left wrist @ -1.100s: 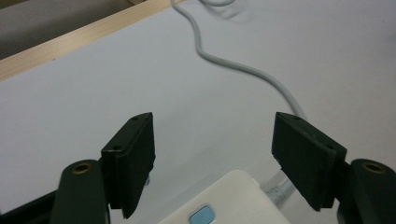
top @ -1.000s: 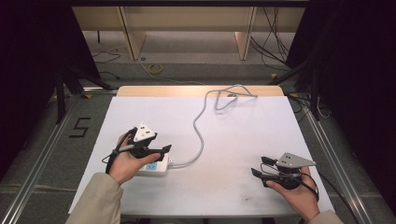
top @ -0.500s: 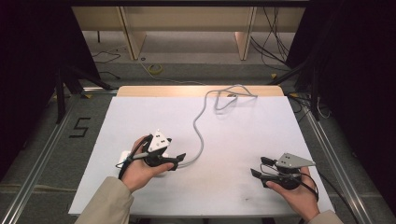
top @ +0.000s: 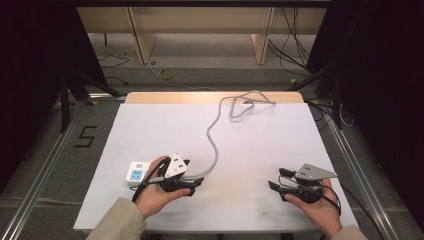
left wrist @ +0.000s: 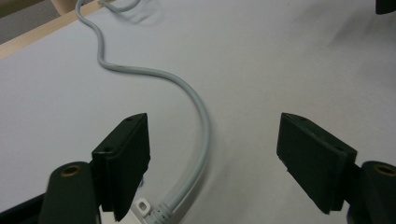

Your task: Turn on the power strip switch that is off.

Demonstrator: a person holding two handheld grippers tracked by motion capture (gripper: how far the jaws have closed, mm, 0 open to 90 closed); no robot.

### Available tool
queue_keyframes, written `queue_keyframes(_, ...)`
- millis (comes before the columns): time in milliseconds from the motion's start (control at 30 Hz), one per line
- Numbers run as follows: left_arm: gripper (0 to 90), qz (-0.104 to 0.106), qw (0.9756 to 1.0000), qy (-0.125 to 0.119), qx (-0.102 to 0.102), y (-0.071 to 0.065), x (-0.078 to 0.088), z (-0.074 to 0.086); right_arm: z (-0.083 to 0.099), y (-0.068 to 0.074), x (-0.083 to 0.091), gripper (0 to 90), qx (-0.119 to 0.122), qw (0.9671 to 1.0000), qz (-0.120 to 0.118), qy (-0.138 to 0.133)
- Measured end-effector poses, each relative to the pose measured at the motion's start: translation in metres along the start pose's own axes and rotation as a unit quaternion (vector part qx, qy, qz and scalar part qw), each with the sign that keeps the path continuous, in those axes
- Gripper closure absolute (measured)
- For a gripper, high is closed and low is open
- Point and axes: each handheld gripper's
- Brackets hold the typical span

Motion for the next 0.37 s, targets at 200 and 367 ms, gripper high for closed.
queue_keyframes(200,25.4,0.003,0.9999,0.007,-0.006,-0.004,-0.004,0.004,0.0,0.0,0.0,37.1,0.0,1.0,0.0,0.0)
queue_keyframes(367,25.0,0.009,0.9998,0.01,-0.011,-0.011,-0.009,0.004,0.0,-0.001,0.0,37.1,0.0,1.0,0.0,0.0)
Point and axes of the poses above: each handheld gripper's, and its own axes: x roughly backward along the jaws, z roughly out of its underside, y roughly to its left, and after that the axes turned 6 degrees about -y, right-handed
